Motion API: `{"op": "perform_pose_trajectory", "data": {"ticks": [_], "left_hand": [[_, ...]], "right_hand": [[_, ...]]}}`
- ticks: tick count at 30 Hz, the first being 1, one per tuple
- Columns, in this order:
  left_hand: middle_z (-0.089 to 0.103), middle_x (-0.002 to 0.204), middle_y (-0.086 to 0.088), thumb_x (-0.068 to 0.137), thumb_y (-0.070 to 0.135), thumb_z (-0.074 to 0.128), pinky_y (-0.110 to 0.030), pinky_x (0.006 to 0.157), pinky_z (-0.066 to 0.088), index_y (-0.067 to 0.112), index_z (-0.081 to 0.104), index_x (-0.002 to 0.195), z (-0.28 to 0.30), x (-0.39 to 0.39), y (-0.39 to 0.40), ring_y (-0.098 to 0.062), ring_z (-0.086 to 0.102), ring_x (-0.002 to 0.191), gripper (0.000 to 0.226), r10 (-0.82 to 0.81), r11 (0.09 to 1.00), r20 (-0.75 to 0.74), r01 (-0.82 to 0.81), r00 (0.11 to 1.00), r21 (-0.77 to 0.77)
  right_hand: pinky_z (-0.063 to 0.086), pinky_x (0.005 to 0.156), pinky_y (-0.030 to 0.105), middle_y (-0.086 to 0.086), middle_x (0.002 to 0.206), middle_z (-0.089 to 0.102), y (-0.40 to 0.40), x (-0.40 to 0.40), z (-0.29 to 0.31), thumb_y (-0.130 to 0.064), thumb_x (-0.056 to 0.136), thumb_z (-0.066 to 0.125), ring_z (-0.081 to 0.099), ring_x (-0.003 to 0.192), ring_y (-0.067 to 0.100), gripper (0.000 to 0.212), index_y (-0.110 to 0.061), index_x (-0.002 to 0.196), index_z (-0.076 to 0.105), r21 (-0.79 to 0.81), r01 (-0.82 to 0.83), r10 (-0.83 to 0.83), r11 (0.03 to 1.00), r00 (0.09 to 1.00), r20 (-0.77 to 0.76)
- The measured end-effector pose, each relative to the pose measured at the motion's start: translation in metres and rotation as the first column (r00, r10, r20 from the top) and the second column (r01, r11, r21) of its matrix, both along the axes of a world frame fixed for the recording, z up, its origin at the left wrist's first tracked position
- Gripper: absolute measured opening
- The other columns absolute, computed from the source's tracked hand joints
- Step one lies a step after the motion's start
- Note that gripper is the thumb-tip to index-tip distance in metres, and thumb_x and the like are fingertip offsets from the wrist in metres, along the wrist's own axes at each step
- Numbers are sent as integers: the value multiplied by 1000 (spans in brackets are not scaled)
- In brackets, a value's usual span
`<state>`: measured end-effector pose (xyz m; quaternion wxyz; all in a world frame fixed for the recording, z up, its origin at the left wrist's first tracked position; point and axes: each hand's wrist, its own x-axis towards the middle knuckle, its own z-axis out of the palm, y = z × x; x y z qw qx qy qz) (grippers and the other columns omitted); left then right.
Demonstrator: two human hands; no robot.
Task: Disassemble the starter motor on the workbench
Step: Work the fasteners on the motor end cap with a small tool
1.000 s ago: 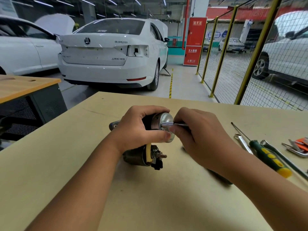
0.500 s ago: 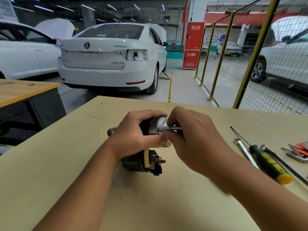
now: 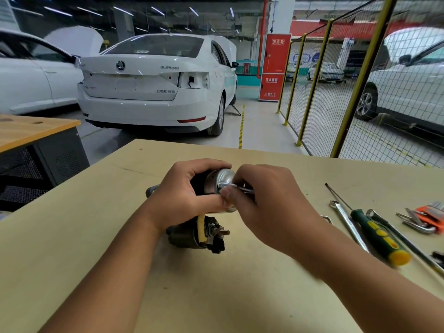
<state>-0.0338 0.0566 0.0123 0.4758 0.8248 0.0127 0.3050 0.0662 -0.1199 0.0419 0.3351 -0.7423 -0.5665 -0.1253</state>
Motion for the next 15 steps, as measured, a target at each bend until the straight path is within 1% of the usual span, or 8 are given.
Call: {"op": "perform_pose_trajectory", "data": {"ticks": [3, 6, 8, 10, 12, 14, 15], "left_hand": [[75, 118, -6, 73, 14, 91, -52, 97, 59, 12, 72, 127, 0, 0, 0, -25, 72, 113, 57, -3, 1000, -8, 3, 1000, -20], [75, 118, -8, 73, 14, 90, -53, 96, 60, 12, 71, 127, -1, 0, -1, -28, 72, 113, 58, -18, 999, -2, 18, 1000, -48], [75, 116, -8, 74, 15, 90, -54, 95, 60, 12, 71, 127, -2, 1, -1, -29, 72, 112, 57, -27, 998, 2, 27, 1000, -55], [75, 115, -7, 73, 15, 91, -54, 95, 60, 14, 72, 127, -1, 1, -1, -29, 73, 110, 57, -29, 998, 7, 29, 1000, -55], [75, 115, -7, 72, 20, 92, -53, 96, 60, 15, 72, 126, -1, 0, 1, -27, 73, 110, 58, -22, 999, 20, 23, 1000, -49], [75, 114, -6, 71, 24, 92, -53, 96, 60, 16, 72, 126, -1, -1, 1, -28, 73, 109, 59, -25, 998, 30, 26, 999, -51], [75, 114, -7, 72, 23, 92, -53, 94, 60, 16, 72, 126, -1, -1, 1, -29, 73, 109, 58, -35, 998, 30, 37, 999, -58]], "right_hand": [[37, 56, 29, -8, 66, 55, 1, 3, -3, -37, 94, 65, 50, 64, 9, 22, -18, 81, 64, 19, 1, 0, 1000, 1000, -29], [36, 54, 23, -10, 66, 56, 1, 4, -5, -35, 93, 66, 52, 64, 7, 16, -21, 86, 65, 43, -12, 15, 999, 997, -81], [35, 53, 20, -12, 66, 56, 1, 5, -8, -33, 94, 65, 52, 65, 6, 11, -24, 90, 61, 58, -35, 43, 998, 988, -146], [38, 55, 17, -12, 66, 55, 2, 4, -11, -30, 97, 62, 53, 67, 5, 9, -26, 93, 55, 84, -62, 80, 995, 970, -229], [40, 56, 15, -10, 66, 56, 3, 3, -13, -28, 100, 57, 55, 68, 5, 8, -28, 96, 51, 107, -71, 97, 992, 960, -261], [40, 52, 16, -9, 63, 58, 4, 3, -15, -30, 101, 55, 55, 63, 7, 5, -31, 99, 50, 119, -82, 114, 989, 951, -289], [39, 51, 15, -12, 62, 59, 4, 2, -15, -33, 100, 56, 55, 60, 7, 5, -33, 100, 51, 128, -89, 125, 988, 945, -303]]}}
